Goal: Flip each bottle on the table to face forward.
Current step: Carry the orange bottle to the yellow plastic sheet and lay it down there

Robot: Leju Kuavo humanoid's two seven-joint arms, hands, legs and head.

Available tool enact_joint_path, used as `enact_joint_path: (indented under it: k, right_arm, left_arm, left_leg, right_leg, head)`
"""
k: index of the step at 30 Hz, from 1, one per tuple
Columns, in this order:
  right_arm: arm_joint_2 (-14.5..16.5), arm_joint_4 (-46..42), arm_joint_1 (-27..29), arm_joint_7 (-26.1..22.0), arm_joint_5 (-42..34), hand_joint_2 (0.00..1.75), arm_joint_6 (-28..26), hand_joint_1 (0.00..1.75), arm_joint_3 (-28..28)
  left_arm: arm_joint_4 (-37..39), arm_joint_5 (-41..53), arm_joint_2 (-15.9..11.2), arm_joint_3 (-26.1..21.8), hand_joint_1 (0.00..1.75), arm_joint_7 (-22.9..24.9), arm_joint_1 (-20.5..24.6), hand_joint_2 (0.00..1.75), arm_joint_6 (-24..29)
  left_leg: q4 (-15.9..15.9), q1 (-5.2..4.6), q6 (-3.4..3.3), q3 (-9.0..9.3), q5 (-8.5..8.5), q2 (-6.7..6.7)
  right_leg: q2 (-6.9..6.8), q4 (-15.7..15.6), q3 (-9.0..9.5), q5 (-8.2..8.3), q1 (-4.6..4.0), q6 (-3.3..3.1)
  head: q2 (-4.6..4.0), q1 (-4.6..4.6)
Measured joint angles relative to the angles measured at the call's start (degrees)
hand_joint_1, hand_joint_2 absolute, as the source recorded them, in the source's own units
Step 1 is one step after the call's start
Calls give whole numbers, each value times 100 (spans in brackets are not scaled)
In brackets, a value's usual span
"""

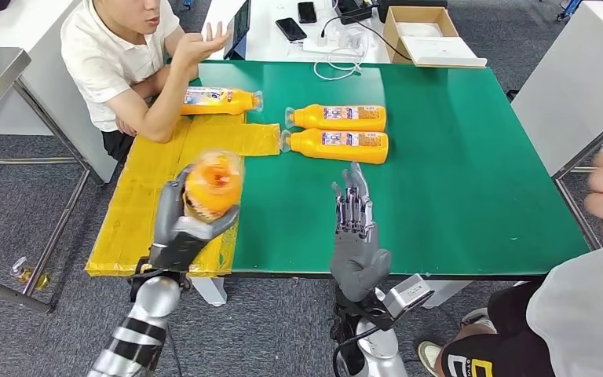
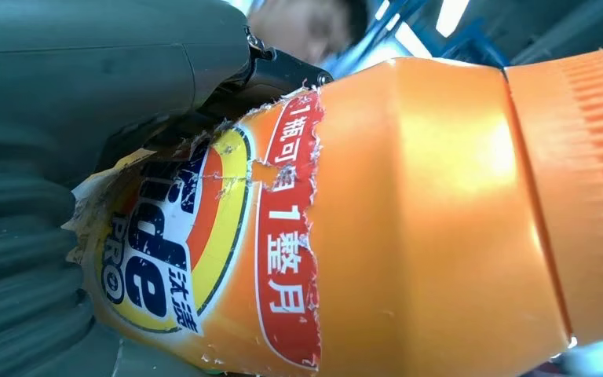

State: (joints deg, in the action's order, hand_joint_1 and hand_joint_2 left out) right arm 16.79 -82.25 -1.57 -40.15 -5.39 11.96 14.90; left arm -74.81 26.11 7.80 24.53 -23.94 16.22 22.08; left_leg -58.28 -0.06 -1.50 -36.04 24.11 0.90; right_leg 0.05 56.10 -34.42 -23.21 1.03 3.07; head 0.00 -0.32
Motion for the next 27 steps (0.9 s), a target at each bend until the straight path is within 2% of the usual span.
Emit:
enact_joint_path:
  k: [4,7,10,17,27]
  right_arm:
    - [0,26,-15,0,11,0,-148,0,20]
    - [-1,73,-46,0,9,0,-227,0,49]
    - [-8,127,-80,0,12,0,-312,0,90]
    - [-14,253,-128,0,3,0,-381,0,132]
    - [-15,355,-159,0,-1,0,-381,0,134]
  left_arm:
    - [798,1392,-98,208,175,499,426,175,469]
    - [1704,2391,-144,353,175,1079,900,175,707]
    - [2583,2966,-159,436,175,1444,1337,175,936]
    - [3814,3275,-146,536,175,1888,1969,175,904]
    - [4259,3275,-113,551,175,1911,2163,175,887]
  left_leg:
    - [0,1,-1,1,-2,-6]
    - [0,1,0,0,-7,-3]
    - [0,0,2,0,-10,-6]
    - [0,0,2,-1,-9,-3]
    - [0,1,2,-2,-9,-3]
  right_leg:
    - [2,1,-2,1,0,0]
    - [0,2,0,2,0,0]
    - [1,3,1,3,0,1]
    - [1,3,-1,3,0,1]
    - [1,2,-1,2,0,1]
  head:
    - [0,1]
    - [0,2]
    - [0,2]
    - [0,1]
    - [0,1]
